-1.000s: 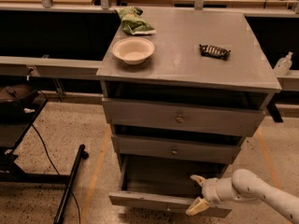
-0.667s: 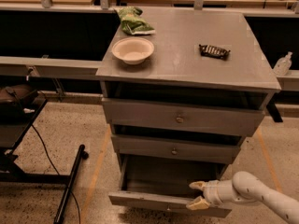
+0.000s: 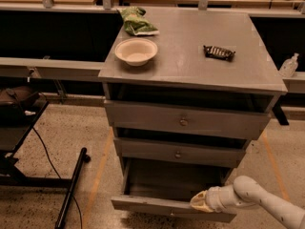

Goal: Close bottom drawer

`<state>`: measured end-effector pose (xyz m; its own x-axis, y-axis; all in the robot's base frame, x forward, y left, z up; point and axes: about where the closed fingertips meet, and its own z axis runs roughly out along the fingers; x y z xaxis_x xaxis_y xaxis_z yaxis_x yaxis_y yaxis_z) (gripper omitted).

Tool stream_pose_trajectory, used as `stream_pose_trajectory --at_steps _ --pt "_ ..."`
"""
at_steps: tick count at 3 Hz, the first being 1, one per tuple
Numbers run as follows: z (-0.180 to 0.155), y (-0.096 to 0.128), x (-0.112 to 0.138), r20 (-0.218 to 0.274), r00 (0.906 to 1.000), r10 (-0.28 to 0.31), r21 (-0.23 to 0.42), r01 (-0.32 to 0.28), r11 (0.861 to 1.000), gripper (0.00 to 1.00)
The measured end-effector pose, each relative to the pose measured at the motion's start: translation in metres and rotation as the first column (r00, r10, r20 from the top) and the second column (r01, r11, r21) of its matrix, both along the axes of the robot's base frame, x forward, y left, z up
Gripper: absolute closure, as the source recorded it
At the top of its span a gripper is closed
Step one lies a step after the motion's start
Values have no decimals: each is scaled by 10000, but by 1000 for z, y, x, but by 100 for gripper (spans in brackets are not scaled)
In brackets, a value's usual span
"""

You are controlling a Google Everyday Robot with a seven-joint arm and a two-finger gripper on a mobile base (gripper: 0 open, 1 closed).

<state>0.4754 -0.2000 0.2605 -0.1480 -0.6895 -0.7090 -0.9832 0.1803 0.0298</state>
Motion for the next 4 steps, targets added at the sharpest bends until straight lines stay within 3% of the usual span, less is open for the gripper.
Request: stream_pose_trajectory --at_steps 1,3,4 --pt "0 1 -1 -39 10000 -25 21 25 10000 100" --pt "-35 -12 -14 278 9992 -283 -149 288 9995 100" --pt "-53 -19 -25 183 9992 -352 -413 359 9985 100"
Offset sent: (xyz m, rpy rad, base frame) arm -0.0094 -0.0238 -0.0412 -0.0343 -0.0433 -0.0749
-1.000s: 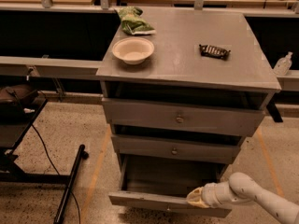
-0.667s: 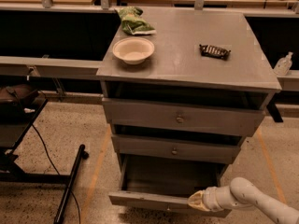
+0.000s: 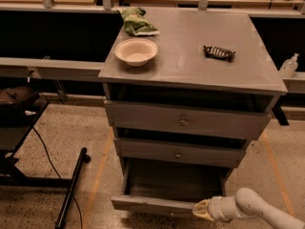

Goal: Close bottom drawer

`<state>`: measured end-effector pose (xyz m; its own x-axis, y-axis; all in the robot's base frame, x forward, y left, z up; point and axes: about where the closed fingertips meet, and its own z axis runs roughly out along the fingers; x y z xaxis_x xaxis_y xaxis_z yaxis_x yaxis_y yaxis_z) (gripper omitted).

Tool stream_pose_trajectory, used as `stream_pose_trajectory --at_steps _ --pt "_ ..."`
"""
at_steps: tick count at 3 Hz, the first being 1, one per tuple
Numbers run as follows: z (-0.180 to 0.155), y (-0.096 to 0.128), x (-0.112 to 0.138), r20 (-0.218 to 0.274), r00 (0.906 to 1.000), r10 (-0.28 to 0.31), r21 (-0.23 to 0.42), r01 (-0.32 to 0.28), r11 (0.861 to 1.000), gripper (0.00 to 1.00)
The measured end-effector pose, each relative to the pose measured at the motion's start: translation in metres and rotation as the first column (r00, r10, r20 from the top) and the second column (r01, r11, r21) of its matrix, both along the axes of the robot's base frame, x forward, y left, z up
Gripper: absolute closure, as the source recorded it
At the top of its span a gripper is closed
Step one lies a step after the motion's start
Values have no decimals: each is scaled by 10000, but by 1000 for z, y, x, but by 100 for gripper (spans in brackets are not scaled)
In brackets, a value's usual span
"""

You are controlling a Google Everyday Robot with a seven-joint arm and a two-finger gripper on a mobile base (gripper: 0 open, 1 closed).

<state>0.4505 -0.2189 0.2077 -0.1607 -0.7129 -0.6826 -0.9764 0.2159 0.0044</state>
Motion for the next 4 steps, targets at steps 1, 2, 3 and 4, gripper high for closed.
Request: stream_pose_trajectory --at_steps 1,2,3,4 --pt "7 0 0 -1 10000 1 -1 -1 10000 100" --pt "7 0 0 -2 10000 3 -2 -3 10000 100" --pt "-8 2 -15 -294 9981 534 -56 -536 9985 100" --pt "-26 0 -27 -591 9963 625 -195 -637 9978 100"
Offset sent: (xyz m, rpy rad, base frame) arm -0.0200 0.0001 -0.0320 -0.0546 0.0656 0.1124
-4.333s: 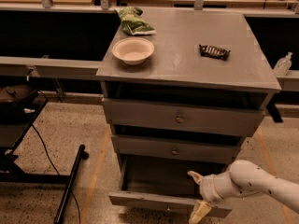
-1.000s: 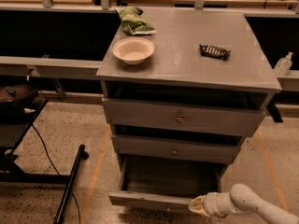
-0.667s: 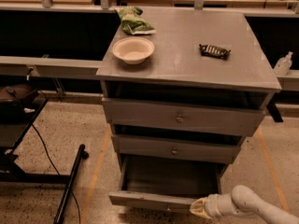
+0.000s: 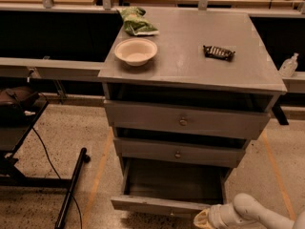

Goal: Close bottom drawer

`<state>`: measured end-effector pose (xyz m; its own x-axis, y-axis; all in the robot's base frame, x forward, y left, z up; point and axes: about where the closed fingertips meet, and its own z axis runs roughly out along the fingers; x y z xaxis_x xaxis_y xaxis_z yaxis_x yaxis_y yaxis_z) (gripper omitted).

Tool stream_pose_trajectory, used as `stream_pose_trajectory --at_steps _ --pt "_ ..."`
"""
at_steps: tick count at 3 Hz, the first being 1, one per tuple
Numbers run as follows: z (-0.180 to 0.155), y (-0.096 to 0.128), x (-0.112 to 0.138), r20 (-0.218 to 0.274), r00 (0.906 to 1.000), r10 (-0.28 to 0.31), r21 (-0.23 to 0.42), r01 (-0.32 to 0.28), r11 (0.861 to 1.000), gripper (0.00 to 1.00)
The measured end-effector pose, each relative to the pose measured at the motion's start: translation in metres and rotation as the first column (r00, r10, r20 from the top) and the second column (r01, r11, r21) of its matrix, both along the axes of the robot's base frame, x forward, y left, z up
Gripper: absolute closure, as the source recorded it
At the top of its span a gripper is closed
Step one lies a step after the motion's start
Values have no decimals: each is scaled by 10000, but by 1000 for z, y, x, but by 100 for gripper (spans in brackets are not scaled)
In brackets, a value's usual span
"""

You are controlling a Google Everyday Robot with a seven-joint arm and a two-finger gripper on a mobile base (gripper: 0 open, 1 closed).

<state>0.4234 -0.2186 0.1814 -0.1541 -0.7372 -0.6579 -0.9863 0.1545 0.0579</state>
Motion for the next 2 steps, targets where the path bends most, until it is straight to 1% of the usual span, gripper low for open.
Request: stream_pose_trajectory --at_steps 1,2 --pt "-21 2 -6 248 9996 -138 -226 144 9996 100" --pt "-33 2 2 641 9975 -311 -503 344 9981 100"
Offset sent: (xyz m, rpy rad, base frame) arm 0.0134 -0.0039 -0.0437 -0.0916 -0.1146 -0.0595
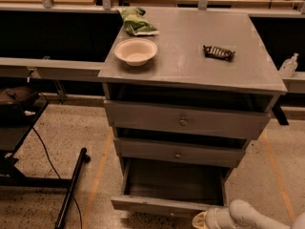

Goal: Close bottom drawer

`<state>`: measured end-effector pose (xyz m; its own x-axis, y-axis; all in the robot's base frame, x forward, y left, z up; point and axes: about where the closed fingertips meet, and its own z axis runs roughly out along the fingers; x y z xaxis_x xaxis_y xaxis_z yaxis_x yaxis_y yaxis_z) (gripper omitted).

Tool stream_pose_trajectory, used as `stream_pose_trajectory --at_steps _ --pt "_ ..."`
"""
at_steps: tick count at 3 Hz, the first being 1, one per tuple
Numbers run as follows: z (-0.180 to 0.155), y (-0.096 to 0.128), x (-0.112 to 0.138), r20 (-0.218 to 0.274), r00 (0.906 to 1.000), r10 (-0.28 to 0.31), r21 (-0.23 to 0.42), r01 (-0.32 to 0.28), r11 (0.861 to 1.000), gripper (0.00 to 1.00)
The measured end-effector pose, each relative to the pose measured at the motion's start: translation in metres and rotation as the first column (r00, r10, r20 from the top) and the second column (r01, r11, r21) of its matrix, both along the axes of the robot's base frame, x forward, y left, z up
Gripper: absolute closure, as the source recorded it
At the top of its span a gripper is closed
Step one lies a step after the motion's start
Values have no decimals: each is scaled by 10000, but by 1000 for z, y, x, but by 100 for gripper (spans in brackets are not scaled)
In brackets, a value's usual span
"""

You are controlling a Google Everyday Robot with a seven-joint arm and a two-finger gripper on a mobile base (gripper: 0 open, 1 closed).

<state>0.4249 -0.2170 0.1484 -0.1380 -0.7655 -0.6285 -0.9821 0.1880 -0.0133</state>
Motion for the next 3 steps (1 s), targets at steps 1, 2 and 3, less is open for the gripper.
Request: stream_pose_trajectory --at_steps 1,2,3 --pt "-5 4 17 432 9991 -25 -140 31 9999 100" --pt "-5 4 17 434 9991 -24 -140 31 9999 100" --pt "-3 10 33 708 9975 88 -172 -76 9998 100"
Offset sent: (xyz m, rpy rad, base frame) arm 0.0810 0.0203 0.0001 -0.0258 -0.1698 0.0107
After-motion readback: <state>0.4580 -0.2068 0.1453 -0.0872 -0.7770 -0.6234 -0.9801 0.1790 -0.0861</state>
